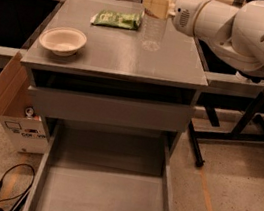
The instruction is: Pick water bottle from middle drawer and place on counter
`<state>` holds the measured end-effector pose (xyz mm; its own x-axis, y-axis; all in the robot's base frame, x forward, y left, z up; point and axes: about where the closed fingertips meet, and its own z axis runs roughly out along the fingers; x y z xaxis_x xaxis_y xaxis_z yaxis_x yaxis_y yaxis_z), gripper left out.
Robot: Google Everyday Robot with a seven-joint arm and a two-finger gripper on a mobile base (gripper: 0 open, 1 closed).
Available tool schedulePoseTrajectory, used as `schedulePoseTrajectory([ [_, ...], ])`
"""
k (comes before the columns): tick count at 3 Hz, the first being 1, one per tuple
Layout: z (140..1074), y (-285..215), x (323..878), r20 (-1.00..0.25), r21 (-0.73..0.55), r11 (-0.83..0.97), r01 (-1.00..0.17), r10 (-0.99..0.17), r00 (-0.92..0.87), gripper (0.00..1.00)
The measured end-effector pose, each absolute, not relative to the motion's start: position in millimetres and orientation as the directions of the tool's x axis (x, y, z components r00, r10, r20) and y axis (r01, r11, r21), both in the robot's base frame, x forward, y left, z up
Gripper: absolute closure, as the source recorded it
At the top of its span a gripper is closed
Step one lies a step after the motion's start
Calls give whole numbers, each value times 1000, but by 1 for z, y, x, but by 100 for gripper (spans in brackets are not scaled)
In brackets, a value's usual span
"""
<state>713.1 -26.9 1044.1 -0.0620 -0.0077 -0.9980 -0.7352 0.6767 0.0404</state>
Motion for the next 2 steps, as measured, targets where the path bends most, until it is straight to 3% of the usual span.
schedulePoseTrajectory([
  [2,997,5,760,-995,-96,719,-688,-72,65,100],
])
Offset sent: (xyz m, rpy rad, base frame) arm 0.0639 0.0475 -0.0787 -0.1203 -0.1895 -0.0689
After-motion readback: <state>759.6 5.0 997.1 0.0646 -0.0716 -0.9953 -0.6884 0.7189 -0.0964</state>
